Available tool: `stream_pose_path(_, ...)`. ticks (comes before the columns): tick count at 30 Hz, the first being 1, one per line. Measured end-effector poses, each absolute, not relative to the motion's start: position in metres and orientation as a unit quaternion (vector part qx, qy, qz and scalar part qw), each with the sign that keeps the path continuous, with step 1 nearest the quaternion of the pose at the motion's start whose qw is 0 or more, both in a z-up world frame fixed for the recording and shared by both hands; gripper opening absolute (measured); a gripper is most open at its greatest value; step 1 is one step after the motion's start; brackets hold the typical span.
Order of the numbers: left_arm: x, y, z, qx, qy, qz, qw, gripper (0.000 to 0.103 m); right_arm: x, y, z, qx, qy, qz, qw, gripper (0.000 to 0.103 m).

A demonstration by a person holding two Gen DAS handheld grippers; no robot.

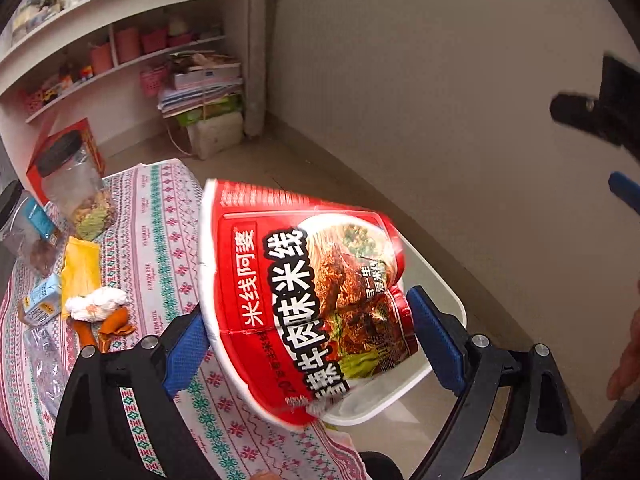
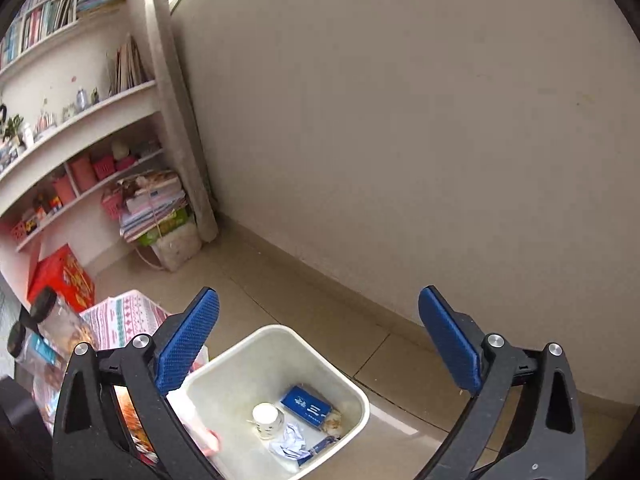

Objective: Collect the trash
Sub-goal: 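Carry the cup and red noodle bag over the white bin and open both tools, then grasp the clear plastic bottle with the left tool while the right tool grasps an orange peel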

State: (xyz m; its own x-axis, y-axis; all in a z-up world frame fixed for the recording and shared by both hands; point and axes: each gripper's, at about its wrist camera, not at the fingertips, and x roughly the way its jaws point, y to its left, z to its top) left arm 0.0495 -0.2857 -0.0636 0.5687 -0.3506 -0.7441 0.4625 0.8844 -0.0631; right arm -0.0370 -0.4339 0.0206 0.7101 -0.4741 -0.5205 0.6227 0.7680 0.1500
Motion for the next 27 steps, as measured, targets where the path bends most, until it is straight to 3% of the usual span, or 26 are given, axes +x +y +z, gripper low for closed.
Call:
stream_pose_path(9,0.045,-0.260,-0.065,0.080,0.411,-0.198,0.887,0.094,-0.024,-0.410,0.020,0.114,0.240,-0.295,0.918,0.096)
stream_pose_path(27,0.071,-0.087,-0.083,0.047,0.451,-0.010,0.891,0.094,0.041,-0.283,-0.007,-0.025,0.309,-0.181,0.933,0.096)
